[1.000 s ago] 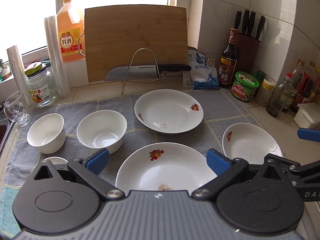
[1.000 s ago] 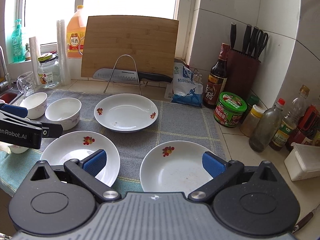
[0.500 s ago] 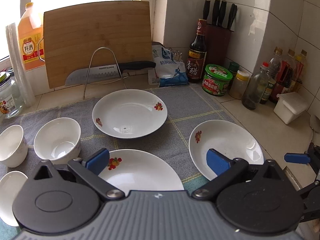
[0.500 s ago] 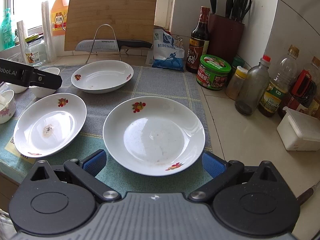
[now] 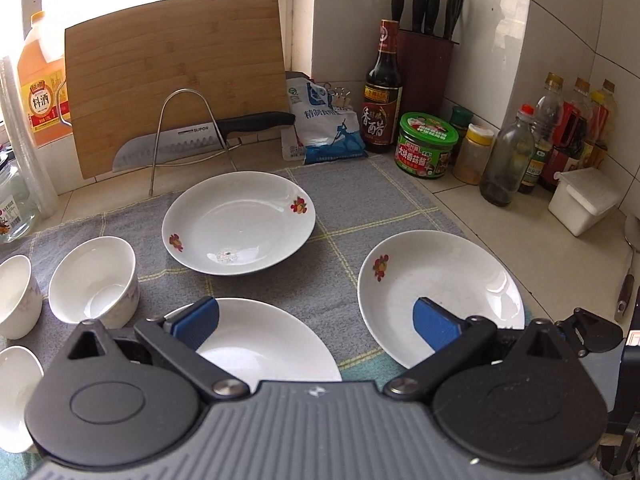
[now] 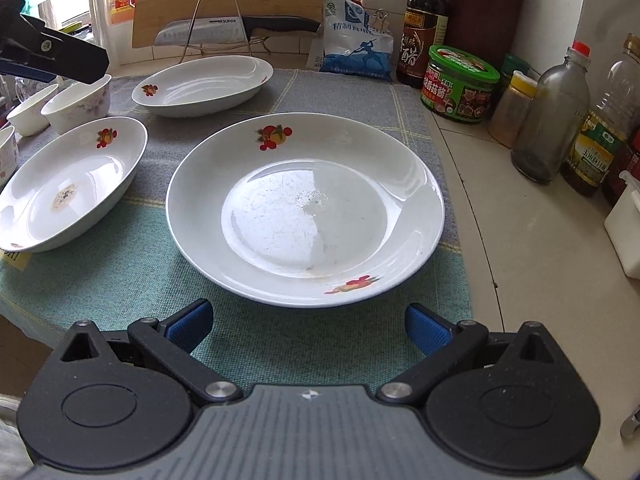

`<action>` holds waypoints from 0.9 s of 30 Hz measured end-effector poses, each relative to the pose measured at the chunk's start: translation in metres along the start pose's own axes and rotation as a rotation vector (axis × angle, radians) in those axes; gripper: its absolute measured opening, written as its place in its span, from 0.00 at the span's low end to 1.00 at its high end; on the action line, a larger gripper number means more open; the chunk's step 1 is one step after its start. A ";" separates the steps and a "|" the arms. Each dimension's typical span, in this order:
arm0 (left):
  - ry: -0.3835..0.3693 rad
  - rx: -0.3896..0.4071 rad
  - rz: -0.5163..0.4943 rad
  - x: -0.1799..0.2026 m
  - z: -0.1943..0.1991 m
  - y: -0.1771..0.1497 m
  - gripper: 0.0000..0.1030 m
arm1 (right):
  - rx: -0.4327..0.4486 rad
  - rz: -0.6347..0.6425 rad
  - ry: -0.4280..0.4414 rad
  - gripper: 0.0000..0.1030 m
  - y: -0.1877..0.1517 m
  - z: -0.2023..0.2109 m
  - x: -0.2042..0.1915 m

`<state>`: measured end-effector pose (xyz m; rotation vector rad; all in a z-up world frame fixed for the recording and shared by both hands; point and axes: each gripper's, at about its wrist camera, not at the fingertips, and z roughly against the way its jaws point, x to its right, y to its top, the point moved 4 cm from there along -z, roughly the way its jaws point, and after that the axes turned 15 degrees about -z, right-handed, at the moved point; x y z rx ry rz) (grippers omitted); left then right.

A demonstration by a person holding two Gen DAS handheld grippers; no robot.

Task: Organize plates and bowls
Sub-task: 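Move the left tool to a flower-print white plate and grip its rim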

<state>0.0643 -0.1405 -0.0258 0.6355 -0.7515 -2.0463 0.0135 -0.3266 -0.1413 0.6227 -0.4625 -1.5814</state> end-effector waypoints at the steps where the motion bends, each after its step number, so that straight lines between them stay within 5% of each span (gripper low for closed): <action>1: 0.001 -0.003 -0.001 0.001 -0.001 0.000 0.99 | 0.000 -0.003 0.018 1.00 0.001 -0.002 0.001; 12: -0.070 -0.019 -0.014 0.012 -0.019 0.009 0.99 | 0.069 -0.015 0.068 1.00 -0.004 -0.002 0.009; 17: -0.095 -0.014 -0.074 0.023 -0.028 0.019 0.99 | 0.139 -0.079 0.101 1.00 -0.007 0.001 0.016; 27: -0.159 -0.018 -0.214 0.039 -0.064 0.042 0.99 | 0.151 0.005 0.079 1.00 -0.008 -0.003 0.012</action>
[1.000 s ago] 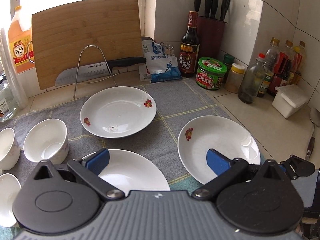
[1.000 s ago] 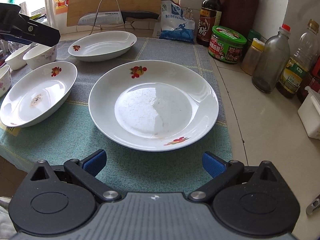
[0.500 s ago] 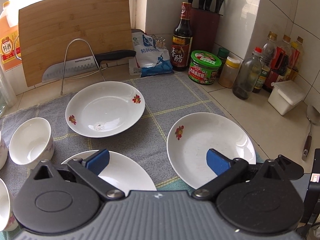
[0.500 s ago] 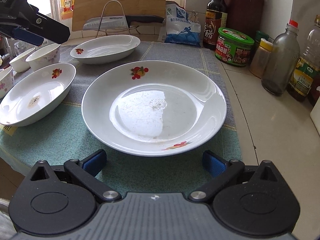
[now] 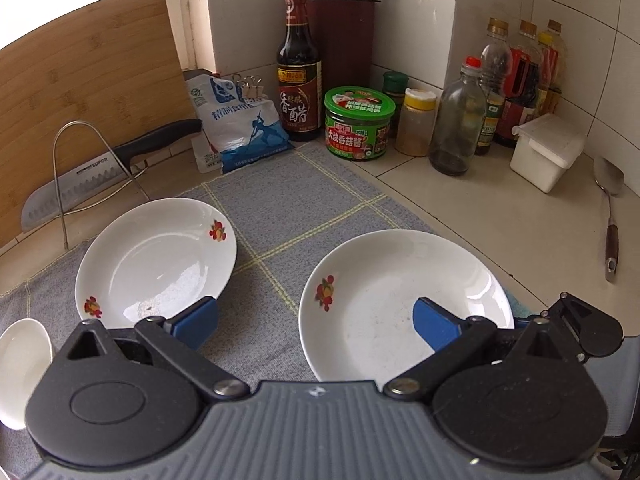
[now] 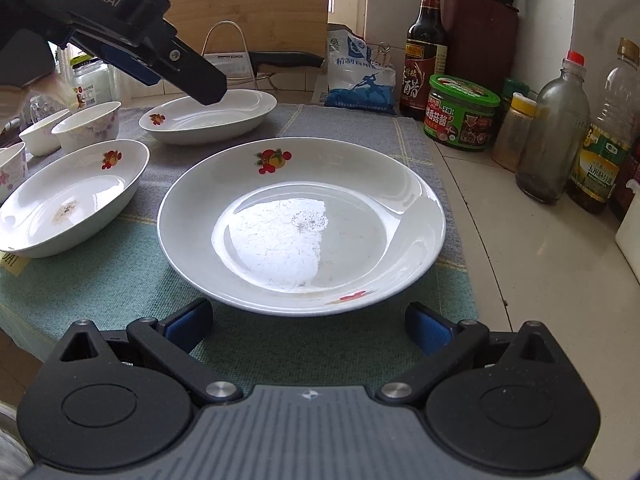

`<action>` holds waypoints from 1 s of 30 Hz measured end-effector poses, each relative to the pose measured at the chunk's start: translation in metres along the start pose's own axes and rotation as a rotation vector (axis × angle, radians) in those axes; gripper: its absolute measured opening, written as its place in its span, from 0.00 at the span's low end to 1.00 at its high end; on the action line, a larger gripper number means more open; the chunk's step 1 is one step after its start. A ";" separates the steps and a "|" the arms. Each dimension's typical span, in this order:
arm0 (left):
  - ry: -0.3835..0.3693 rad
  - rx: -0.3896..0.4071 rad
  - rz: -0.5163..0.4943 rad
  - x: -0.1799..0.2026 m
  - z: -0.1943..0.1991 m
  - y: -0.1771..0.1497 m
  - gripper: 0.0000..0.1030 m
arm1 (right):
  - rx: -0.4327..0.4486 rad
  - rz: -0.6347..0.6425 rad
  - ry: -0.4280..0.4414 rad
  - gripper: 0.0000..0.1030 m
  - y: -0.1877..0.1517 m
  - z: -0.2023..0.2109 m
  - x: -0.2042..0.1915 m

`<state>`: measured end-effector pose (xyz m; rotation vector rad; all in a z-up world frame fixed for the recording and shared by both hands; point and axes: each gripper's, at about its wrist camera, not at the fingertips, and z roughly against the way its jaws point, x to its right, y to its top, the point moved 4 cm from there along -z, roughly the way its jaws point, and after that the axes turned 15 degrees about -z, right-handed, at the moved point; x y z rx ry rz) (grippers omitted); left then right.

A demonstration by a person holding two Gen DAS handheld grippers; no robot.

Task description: Organize plates and bowls

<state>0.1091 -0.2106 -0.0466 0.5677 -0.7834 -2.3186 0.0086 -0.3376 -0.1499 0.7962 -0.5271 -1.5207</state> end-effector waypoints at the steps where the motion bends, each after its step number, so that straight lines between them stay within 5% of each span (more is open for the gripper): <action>1: -0.018 -0.004 -0.004 -0.001 -0.005 0.002 0.99 | 0.003 0.006 0.007 1.00 0.000 0.000 0.000; 12: -0.162 -0.116 -0.113 0.006 -0.074 0.018 0.96 | 0.004 0.078 0.083 1.00 0.001 0.000 0.005; 30: -0.319 -0.245 -0.148 0.006 -0.118 0.024 0.64 | -0.024 0.106 0.133 1.00 0.010 -0.005 0.012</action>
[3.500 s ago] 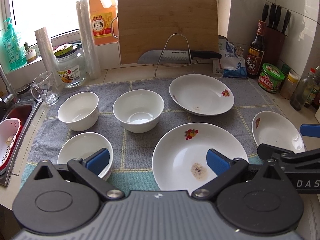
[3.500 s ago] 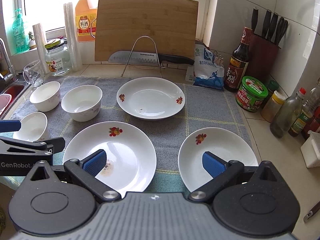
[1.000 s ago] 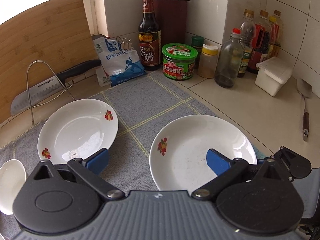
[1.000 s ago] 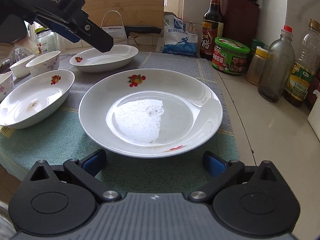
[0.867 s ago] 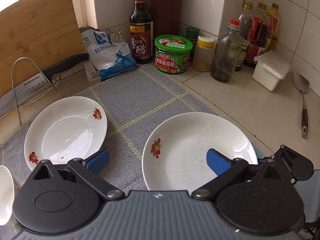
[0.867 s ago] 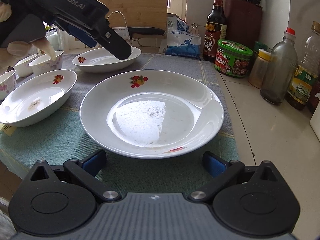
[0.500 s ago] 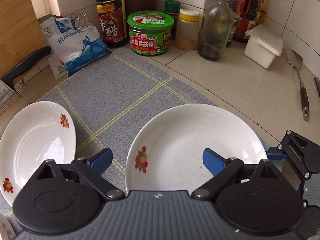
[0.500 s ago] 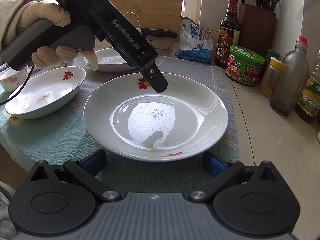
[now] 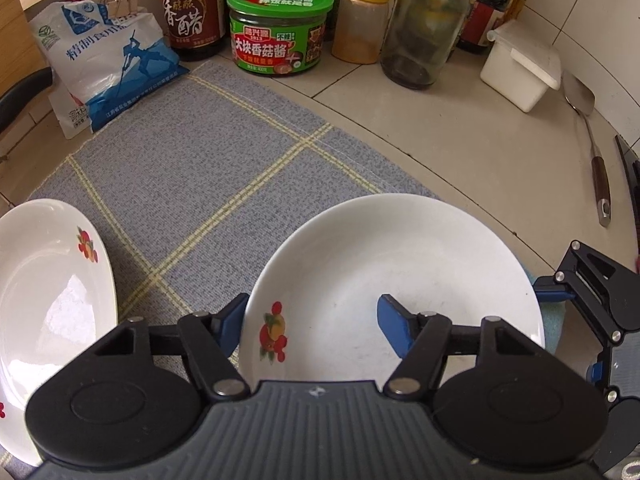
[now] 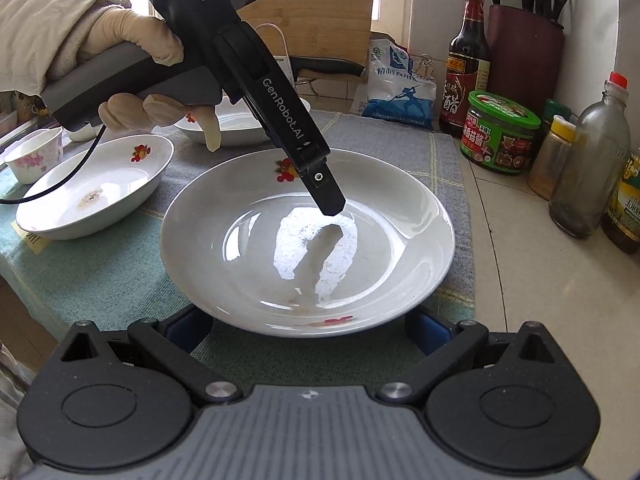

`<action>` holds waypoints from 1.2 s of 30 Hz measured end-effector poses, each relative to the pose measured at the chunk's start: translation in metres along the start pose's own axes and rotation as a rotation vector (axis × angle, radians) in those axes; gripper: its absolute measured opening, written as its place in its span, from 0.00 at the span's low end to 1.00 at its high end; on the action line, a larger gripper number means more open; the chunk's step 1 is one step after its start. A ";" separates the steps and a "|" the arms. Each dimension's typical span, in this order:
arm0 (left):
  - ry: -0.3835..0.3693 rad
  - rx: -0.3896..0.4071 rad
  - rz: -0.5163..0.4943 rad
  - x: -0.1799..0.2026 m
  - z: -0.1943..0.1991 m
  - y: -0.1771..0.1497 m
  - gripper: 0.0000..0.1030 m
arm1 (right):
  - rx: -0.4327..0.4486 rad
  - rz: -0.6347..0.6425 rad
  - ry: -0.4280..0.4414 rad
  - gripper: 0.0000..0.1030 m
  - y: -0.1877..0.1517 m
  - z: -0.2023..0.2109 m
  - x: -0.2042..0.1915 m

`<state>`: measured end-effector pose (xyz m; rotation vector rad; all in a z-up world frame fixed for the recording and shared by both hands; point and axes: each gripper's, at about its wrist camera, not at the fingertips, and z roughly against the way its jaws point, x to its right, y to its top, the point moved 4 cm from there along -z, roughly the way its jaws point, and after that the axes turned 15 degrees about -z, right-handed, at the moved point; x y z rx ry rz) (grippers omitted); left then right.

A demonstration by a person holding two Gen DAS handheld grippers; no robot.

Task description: Organize plates and bowls

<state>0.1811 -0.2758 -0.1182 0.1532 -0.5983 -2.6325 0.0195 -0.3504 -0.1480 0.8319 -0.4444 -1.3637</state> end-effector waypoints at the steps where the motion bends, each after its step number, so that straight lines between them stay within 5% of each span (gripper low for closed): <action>1: -0.009 -0.006 0.001 -0.001 -0.001 0.000 0.64 | -0.001 0.005 0.000 1.00 0.000 -0.001 0.000; 17: -0.027 -0.028 -0.044 -0.001 -0.002 0.004 0.64 | -0.032 0.020 -0.018 1.00 0.006 -0.001 -0.004; 36: 0.021 0.085 -0.035 -0.028 -0.007 0.047 0.64 | -0.017 0.050 -0.073 1.00 0.046 -0.021 0.030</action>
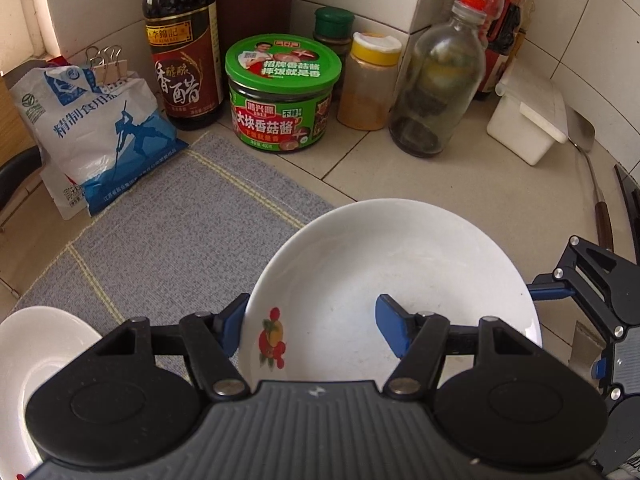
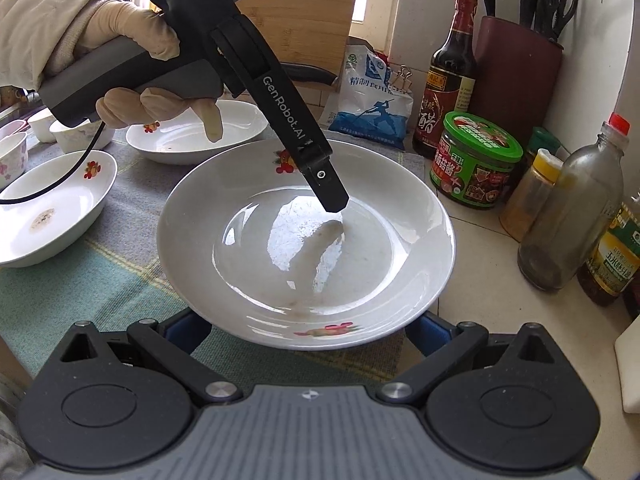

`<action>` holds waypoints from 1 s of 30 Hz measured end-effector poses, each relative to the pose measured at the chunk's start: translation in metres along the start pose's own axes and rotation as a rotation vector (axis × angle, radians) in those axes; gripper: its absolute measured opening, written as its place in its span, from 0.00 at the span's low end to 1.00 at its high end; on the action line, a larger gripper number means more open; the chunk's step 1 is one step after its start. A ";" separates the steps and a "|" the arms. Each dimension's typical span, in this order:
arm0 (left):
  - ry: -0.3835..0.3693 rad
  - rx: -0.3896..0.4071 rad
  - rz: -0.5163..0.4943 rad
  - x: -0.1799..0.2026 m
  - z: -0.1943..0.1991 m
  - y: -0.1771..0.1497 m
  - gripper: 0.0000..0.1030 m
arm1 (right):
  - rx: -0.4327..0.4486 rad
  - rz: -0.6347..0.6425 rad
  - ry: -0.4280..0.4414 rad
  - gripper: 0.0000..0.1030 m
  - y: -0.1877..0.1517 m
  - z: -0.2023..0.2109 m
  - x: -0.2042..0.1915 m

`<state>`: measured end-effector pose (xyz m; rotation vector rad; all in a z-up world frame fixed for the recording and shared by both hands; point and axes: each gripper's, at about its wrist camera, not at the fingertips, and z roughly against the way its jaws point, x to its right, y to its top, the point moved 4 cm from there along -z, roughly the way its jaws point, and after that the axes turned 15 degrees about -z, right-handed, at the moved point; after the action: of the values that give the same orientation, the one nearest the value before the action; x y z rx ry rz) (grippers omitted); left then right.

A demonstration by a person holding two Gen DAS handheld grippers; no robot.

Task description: Organize plates and bowls

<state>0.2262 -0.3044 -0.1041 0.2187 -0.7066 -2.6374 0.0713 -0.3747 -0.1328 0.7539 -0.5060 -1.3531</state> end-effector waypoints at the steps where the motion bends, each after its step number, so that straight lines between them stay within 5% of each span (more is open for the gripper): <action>1: 0.002 0.003 0.001 -0.002 -0.002 0.001 0.64 | -0.001 -0.005 -0.001 1.00 0.002 -0.003 0.003; 24: 0.024 -0.006 0.041 -0.019 -0.033 0.005 0.64 | -0.020 -0.003 -0.040 1.00 0.009 -0.026 0.014; 30: 0.051 0.015 0.029 -0.015 -0.019 0.003 0.81 | -0.021 -0.035 -0.029 1.00 0.008 -0.017 0.014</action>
<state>0.2451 -0.3086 -0.1180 0.2772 -0.7070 -2.5902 0.0915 -0.3845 -0.1399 0.7293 -0.5029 -1.4020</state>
